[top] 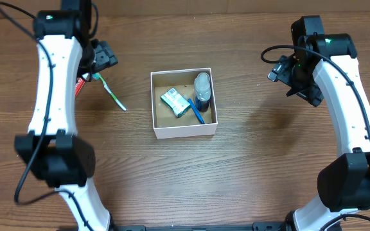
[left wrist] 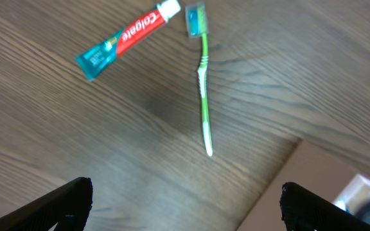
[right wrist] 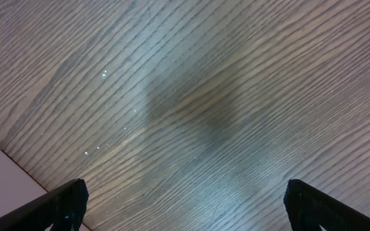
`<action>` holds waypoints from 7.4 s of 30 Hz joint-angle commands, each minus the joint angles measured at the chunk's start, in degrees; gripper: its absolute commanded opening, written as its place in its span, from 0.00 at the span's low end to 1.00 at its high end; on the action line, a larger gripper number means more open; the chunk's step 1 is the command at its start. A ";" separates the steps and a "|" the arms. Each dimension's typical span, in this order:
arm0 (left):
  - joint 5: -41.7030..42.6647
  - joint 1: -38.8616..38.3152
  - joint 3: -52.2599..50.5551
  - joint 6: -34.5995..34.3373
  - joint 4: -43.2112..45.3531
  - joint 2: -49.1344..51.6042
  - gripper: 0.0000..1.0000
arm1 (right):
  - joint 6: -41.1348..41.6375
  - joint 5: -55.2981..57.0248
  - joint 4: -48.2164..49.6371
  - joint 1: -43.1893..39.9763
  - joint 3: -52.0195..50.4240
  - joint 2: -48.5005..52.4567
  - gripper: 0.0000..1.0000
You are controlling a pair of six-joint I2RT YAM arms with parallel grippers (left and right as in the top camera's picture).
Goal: Pack container
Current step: 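Move the left gripper back and grasp the green toothbrush, then carry the toothbrush over the box and lower it inside, then open the left gripper and move it left above the toothpaste tube, then lower the left gripper and grasp the Colgate toothpaste tube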
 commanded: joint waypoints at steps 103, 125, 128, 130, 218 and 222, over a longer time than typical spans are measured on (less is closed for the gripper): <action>13.35 -30.12 5.14 63.43 -13.73 -5.38 0.04 | 0.24 -0.07 0.24 -0.26 0.15 -0.68 1.00; 13.62 -29.40 -20.11 92.98 4.42 -9.40 0.04 | 0.24 -0.07 0.24 -0.26 0.15 -0.68 1.00; 13.42 -28.68 -23.04 93.39 7.48 -9.40 0.04 | 0.24 -0.07 0.24 -0.26 0.15 -0.68 1.00; 13.27 -28.20 -24.57 93.37 9.11 -9.40 0.04 | 0.24 -0.07 0.24 -0.26 0.15 -0.68 1.00; 13.07 16.00 -15.28 48.33 29.38 17.22 0.93 | 0.24 -0.09 0.24 -0.26 0.15 -0.68 1.00; 15.65 15.98 -15.28 46.47 29.31 17.22 0.59 | 0.24 -0.09 0.24 -0.26 0.15 -0.68 1.00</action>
